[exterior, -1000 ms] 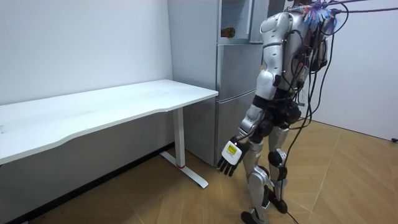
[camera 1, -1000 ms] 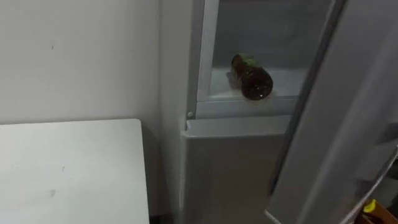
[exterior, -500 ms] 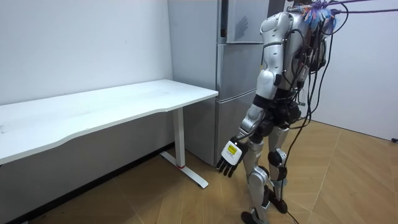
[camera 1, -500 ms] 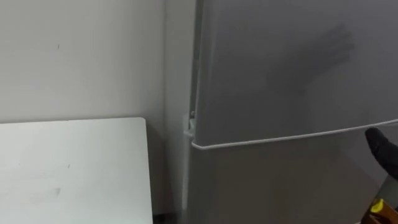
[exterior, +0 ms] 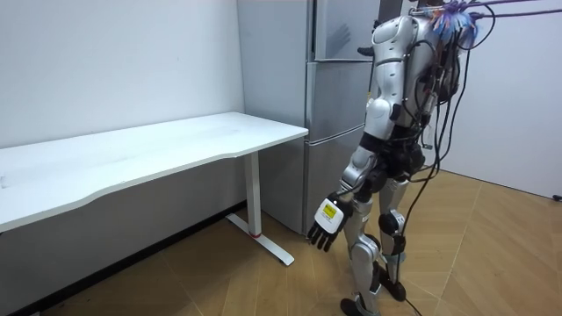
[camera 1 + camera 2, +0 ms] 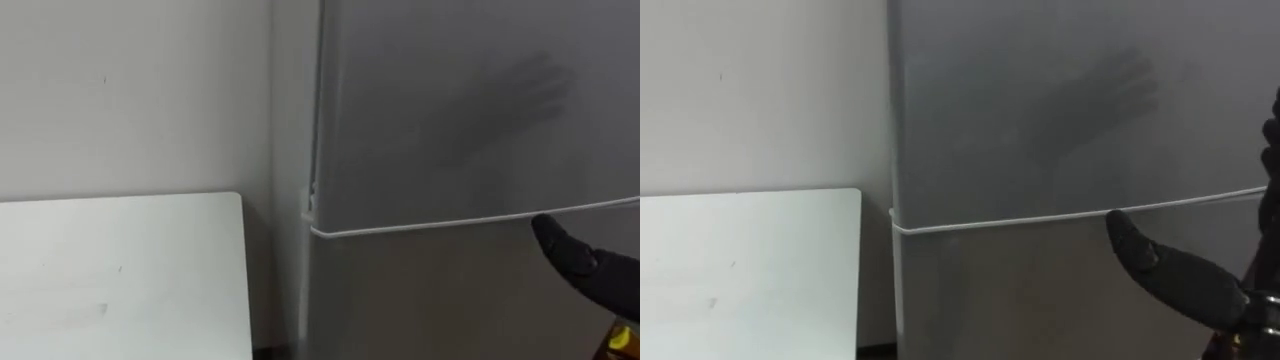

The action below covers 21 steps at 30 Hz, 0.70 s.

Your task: Put the bottle in the upper fridge

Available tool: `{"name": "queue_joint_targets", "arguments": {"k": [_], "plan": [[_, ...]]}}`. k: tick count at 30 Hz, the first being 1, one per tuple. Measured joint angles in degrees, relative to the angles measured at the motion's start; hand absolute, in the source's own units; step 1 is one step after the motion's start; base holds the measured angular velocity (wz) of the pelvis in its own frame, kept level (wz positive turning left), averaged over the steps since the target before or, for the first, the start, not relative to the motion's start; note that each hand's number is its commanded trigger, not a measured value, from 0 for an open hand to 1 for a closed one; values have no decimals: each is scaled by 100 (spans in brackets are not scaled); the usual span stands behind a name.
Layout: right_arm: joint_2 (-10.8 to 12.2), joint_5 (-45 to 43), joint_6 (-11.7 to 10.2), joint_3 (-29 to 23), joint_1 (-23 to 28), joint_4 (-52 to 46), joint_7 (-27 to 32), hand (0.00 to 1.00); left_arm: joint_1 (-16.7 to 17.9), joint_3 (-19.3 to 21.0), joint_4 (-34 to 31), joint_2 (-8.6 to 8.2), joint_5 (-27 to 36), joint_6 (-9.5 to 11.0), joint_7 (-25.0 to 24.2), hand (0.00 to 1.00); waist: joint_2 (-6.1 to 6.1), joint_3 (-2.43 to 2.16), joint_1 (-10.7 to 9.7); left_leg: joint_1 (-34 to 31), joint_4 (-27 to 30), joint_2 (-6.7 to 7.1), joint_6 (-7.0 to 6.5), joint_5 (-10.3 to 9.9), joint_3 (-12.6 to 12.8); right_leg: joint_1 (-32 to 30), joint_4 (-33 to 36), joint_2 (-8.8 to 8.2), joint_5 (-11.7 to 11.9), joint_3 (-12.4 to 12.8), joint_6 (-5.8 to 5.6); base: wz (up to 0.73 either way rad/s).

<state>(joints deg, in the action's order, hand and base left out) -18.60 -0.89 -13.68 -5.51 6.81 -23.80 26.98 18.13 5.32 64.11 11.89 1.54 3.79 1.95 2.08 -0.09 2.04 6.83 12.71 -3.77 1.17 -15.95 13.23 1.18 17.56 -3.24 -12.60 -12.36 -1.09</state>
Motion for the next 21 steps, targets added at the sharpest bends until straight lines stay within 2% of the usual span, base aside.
{"name": "queue_joint_targets", "arguments": {"k": [5, 8, 10, 13, 16, 21], "plan": [[0, -512, 0, -3, -218, 18, -33, 0, 8, 8, 5, -1, -139, -2, -53, 0, -16, 20, 27, 41, -7, 6, 6, 8, -107, 108, -79, 1, 0, -89, 0, 9], [-1, -748, 0, -1, -256, 34, -27, 0, 1, 7, 4, 2, -199, -7, -91, 0, 48, 55, 101, 68, -3, 5, 8, 9, -162, 172, -125, 2, 0, -147, -1, 10], [-1, -827, 3, 0, -257, 63, -33, 0, -23, 2, 1, 2, -217, -42, -94, 0, 119, 45, 138, 39, -4, 6, 8, 8, -241, 193, -179, 2, 3, -203, -6, 12], [-1, -817, 28, 89, -426, 120, -88, 0, -61, -4, -1, 1, -233, -129, -111, 0, 165, 44, 180, 18, 9, 6, 8, 9, -261, 205, -196, 0, 4, -235, -8, 7], [20, -818, 110, 202, -601, 192, -122, 0, -90, -3, -23, 6, -361, -189, -205, 0, 165, 43, 175, -7, 25, 12, 8, 9, -270, 205, -239, 0, 12, -240, -21, 0], [19, -638, 122, 203, -1055, 645, -270, 0, -209, 2, -130, 30, -598, -288, -372, 0, 166, 44, 158, -28, 62, 8, 6, 10, -263, 214, -276, 5, 58, -250, -19, 0]]}}
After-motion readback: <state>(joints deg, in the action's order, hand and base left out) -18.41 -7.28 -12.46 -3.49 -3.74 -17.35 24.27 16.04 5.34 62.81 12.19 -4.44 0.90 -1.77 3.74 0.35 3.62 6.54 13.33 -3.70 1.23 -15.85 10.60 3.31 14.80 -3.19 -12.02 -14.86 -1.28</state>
